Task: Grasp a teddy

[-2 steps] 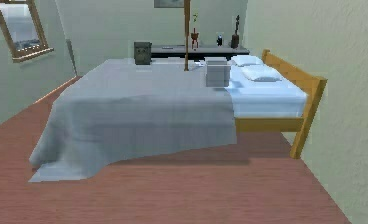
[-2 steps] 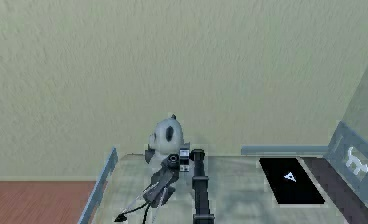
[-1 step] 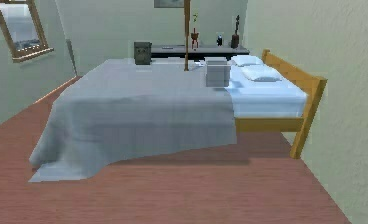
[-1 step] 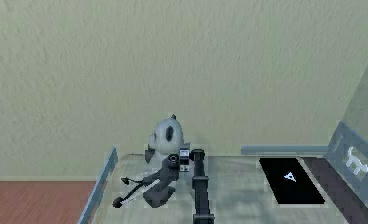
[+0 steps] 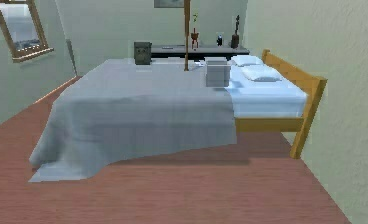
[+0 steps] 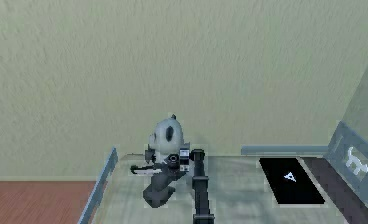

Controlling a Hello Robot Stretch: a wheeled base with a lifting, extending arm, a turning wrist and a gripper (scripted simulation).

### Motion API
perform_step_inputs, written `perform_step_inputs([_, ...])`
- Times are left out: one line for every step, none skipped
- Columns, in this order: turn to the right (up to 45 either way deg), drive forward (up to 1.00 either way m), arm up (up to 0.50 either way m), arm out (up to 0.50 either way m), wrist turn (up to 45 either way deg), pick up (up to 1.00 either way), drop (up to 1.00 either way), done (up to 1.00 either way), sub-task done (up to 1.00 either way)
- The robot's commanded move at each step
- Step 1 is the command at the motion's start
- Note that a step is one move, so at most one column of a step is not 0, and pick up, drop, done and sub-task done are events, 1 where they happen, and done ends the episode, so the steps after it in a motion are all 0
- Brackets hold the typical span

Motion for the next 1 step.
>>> perform_step_inputs([0.0, 0.0, 0.0, 0.0, 9.0, 0.0, 0.0, 0.0, 0.0])
